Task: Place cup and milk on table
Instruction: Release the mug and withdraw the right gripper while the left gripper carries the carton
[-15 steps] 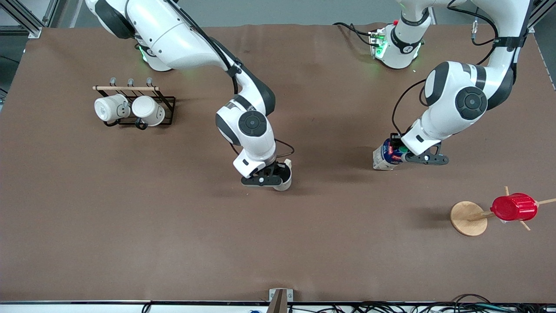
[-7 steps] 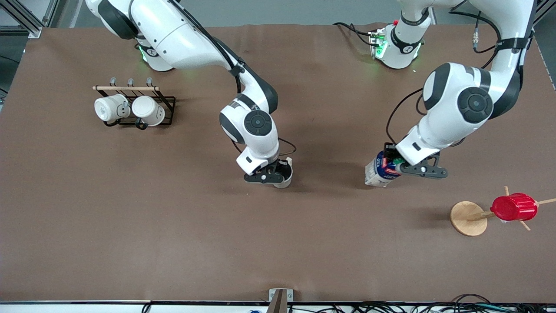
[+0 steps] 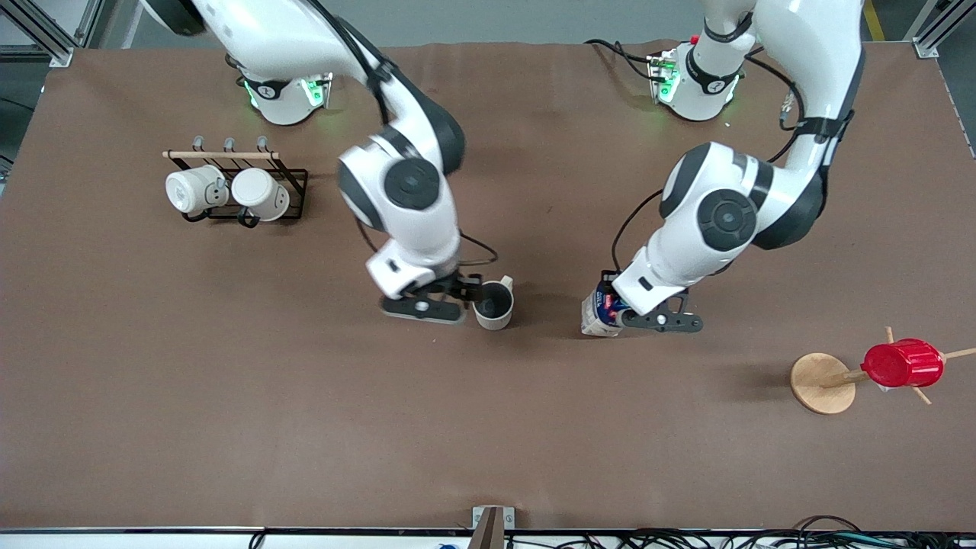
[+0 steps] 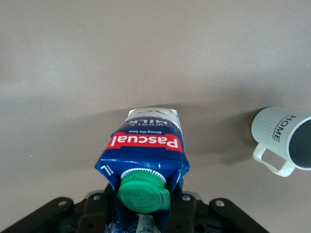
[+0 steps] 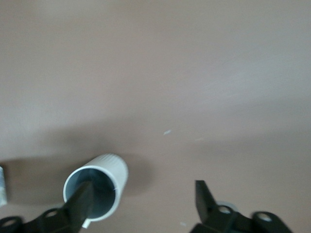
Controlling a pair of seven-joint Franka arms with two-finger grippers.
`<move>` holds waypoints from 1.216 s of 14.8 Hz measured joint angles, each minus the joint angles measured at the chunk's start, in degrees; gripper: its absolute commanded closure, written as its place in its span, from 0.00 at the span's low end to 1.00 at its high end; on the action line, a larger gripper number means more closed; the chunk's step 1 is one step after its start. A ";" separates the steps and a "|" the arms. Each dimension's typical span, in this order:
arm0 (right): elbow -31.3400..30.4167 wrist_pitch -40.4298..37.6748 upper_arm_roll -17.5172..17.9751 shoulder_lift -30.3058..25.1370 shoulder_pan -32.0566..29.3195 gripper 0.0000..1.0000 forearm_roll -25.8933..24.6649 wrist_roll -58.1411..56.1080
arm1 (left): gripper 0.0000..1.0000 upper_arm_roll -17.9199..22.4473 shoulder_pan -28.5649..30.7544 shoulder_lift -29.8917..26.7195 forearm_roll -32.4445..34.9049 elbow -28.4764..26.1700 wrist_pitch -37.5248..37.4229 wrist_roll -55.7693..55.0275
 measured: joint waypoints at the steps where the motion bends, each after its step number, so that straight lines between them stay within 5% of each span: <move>1: 0.01 -3.23 -0.08 -3.62 -2.37 0.00 -0.14 -0.14 | 0.87 0.01 -0.28 0.62 0.50 0.31 0.00 -0.80; 7: -0.67 -14.70 -5.48 -16.39 -13.40 0.00 -0.26 -10.68 | 0.87 0.03 -3.49 2.28 1.81 1.72 0.07 -5.94; 18: -1.70 -30.65 -9.17 -27.86 -28.14 0.00 4.43 -39.89 | 0.85 0.08 -10.37 9.37 3.73 11.67 -0.23 -13.24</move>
